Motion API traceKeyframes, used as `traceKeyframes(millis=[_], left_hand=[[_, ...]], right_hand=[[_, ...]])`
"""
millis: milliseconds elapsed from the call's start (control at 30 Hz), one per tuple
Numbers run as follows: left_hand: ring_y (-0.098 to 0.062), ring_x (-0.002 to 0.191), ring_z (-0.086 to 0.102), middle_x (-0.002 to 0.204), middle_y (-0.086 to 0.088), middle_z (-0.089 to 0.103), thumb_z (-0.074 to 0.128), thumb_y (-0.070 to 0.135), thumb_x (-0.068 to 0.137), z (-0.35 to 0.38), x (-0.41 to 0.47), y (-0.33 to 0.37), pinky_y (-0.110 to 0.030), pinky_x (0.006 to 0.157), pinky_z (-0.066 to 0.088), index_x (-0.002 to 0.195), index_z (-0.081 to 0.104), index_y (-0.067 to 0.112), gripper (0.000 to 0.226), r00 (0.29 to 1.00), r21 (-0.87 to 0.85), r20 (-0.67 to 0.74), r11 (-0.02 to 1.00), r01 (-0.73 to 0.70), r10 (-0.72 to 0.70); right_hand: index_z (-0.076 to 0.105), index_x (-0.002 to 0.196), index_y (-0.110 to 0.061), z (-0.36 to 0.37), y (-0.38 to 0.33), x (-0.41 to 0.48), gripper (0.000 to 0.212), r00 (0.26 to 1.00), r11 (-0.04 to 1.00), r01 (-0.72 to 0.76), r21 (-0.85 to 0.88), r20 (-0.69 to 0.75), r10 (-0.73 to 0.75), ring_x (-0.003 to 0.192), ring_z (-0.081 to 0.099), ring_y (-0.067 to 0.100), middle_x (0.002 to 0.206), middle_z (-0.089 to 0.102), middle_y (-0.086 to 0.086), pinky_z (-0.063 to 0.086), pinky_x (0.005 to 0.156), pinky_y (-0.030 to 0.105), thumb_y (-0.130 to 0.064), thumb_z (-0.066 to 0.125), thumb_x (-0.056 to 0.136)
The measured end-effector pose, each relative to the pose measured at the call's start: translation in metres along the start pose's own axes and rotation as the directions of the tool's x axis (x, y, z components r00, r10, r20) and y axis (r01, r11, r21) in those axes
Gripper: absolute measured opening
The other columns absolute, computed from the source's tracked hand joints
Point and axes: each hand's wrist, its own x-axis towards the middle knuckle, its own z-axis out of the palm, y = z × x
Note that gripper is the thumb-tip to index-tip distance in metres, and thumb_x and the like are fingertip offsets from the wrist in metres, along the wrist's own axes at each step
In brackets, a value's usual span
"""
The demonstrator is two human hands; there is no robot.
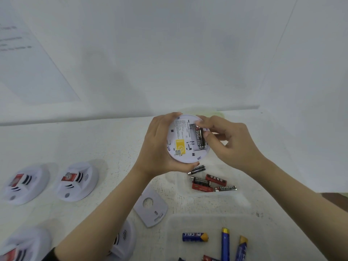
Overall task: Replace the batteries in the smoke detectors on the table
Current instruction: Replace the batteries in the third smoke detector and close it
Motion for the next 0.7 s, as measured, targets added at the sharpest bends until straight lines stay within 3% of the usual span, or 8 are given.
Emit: traceKeyframes(millis=[267, 433, 533, 633, 700], left_hand=[[-0.007, 0.110, 0.045, 0.119, -0.002, 0.050, 0.077, 0.055, 0.053, -0.002, -0.001, 0.002, -0.022, 0.098, 0.037, 0.123, 0.043, 0.007, 0.091, 0.999, -0.012, -0.043, 1.000, -0.025, 0.025], [-0.007, 0.111, 0.043, 0.121, 0.000, 0.048, 0.077, 0.057, 0.053, -0.003, -0.005, -0.003, -0.022, 0.099, 0.038, 0.125, 0.042, 0.009, 0.093, 0.999, -0.014, -0.032, 0.999, 0.037, -0.038], [-0.011, 0.115, 0.044, 0.125, -0.001, 0.047, 0.079, 0.055, 0.055, -0.002, -0.007, -0.009, -0.021, 0.103, 0.034, 0.128, 0.039, 0.010, 0.094, 0.999, 0.002, -0.001, 0.999, 0.051, -0.051], [-0.013, 0.120, 0.044, 0.130, 0.003, 0.043, 0.079, 0.052, 0.057, -0.005, -0.006, -0.015, -0.022, 0.105, 0.034, 0.132, 0.036, 0.012, 0.096, 0.992, -0.004, -0.032, 0.993, 0.122, -0.122], [-0.006, 0.123, 0.039, 0.133, 0.010, 0.041, 0.079, 0.053, 0.057, -0.009, -0.007, -0.021, -0.023, 0.107, 0.032, 0.135, 0.034, 0.010, 0.100, 0.986, 0.030, -0.039, 0.986, 0.163, -0.162]], right_hand=[[0.066, 0.111, -0.010, 0.004, 0.002, -0.002, 0.028, 0.998, 0.999, 0.046, 0.004, -0.038, -0.046, 0.091, 0.063, -0.009, 0.112, 0.059, -0.022, 0.052, 0.073, 0.010, -0.004, 0.054, 0.087], [0.064, 0.115, -0.003, 0.003, 0.011, -0.001, 0.028, 0.990, 0.990, 0.133, -0.036, 0.041, -0.132, 0.124, 0.049, 0.003, 0.116, 0.062, -0.004, 0.050, 0.087, 0.014, -0.009, 0.055, 0.090], [0.060, 0.122, -0.009, 0.000, 0.016, -0.002, 0.031, 0.990, 0.994, 0.108, -0.033, 0.099, -0.105, 0.129, 0.044, 0.005, 0.123, 0.060, -0.006, 0.044, 0.098, 0.019, -0.014, 0.054, 0.091], [0.045, 0.137, -0.025, 0.000, 0.017, -0.010, 0.047, 0.994, 0.996, 0.053, -0.068, 0.096, -0.047, 0.123, 0.051, 0.003, 0.133, 0.053, -0.017, 0.046, 0.096, 0.020, -0.023, 0.051, 0.091], [0.054, 0.131, -0.026, 0.002, 0.016, -0.016, 0.041, 0.996, 0.982, 0.087, -0.165, 0.037, -0.082, 0.106, 0.060, 0.001, 0.121, 0.057, -0.025, 0.051, 0.088, 0.021, -0.021, 0.051, 0.090]])
